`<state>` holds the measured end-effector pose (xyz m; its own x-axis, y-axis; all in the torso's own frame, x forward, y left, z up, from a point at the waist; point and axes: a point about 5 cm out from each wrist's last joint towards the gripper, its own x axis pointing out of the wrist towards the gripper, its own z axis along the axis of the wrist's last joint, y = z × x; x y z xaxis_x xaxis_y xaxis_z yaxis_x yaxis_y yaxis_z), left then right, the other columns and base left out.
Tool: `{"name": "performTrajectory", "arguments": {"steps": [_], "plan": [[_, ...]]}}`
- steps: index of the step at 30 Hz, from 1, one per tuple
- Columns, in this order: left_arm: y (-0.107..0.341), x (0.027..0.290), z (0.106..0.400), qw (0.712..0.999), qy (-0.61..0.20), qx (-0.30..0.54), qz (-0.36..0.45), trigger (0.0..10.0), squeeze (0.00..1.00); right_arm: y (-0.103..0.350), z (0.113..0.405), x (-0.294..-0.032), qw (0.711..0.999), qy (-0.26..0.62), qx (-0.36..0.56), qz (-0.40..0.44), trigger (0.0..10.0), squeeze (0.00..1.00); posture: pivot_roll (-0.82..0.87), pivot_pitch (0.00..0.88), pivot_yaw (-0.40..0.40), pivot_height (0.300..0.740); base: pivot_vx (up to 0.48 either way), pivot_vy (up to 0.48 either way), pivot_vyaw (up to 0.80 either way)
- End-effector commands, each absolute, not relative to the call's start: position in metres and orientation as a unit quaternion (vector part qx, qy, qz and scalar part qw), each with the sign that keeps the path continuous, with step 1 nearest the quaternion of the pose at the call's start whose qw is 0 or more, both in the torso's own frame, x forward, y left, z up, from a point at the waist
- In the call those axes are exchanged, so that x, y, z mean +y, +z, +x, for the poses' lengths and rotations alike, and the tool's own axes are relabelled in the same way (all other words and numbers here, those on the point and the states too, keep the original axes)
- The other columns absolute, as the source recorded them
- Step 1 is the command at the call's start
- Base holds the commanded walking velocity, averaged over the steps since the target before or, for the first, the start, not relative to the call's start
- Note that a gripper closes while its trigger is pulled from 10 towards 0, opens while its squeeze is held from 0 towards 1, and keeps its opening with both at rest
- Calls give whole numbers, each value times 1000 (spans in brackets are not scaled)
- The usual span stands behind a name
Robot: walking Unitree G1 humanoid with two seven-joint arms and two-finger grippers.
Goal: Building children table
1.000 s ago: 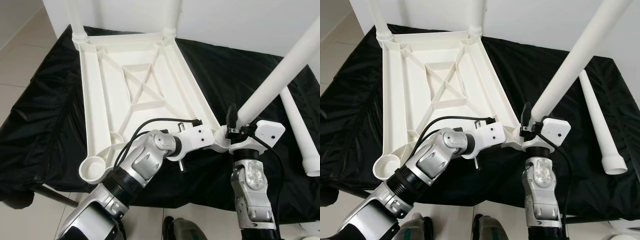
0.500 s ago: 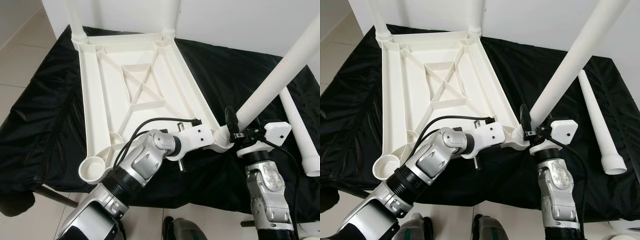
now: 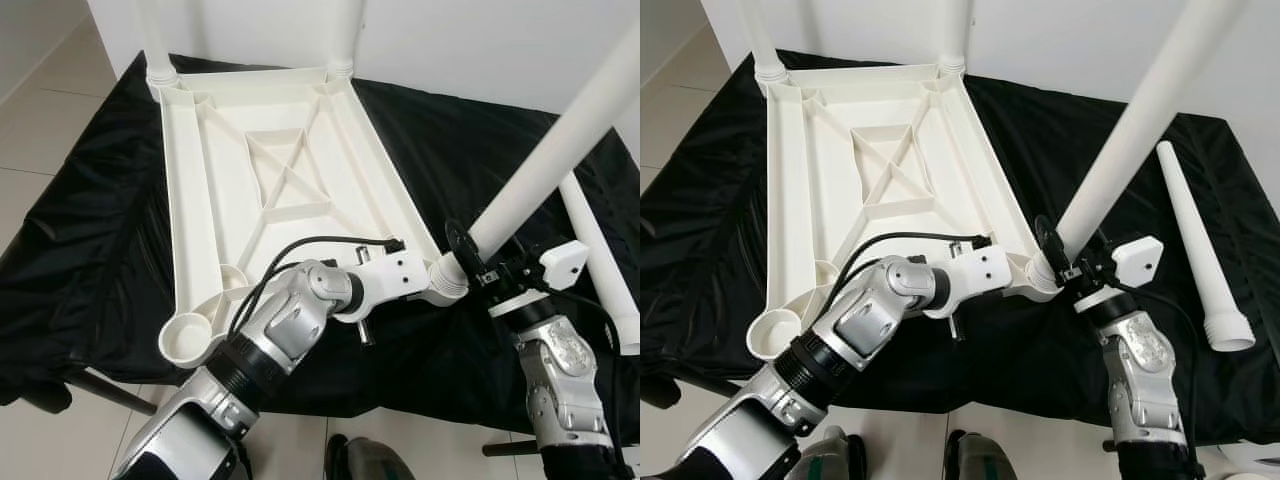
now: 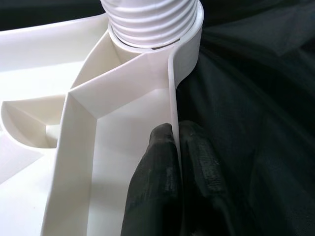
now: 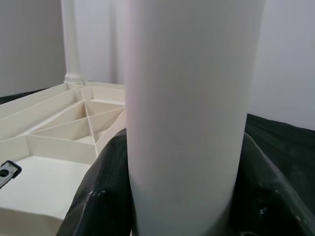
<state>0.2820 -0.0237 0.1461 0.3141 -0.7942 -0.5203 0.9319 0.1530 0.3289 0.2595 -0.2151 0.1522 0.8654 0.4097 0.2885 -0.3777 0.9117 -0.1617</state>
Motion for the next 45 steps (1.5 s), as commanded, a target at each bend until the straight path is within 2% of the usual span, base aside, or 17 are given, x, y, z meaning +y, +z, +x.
{"name": "performTrajectory", "arguments": {"steps": [1,5,7,13,20,29,45], "plan": [[158,-19,291,778,-531,82,326,10000,0,91,248,-246,987,154,3,-40,10000,0,-34,106,-16,740,0,0,0],[158,-19,291,778,-530,81,326,10000,0,91,248,-246,986,160,-1,-37,10000,0,-28,103,-21,740,0,0,0],[158,-19,291,779,-529,82,325,10000,0,83,242,-240,984,174,16,15,10000,0,-26,106,-21,740,0,0,0],[158,-18,290,779,-530,84,325,10000,0,77,230,-235,975,214,38,46,10000,0,-31,109,-17,740,0,0,0],[158,-19,290,778,-532,84,324,10000,0,74,227,-239,971,231,52,35,10000,0,-36,108,-13,740,0,0,0],[157,-20,288,776,-534,83,324,10000,0,71,226,-237,971,226,61,46,10000,0,-33,105,-18,740,0,0,0],[157,-21,287,777,-536,85,321,10000,0,77,229,-222,984,151,41,80,10000,0,-37,112,-19,740,0,0,0]]}}
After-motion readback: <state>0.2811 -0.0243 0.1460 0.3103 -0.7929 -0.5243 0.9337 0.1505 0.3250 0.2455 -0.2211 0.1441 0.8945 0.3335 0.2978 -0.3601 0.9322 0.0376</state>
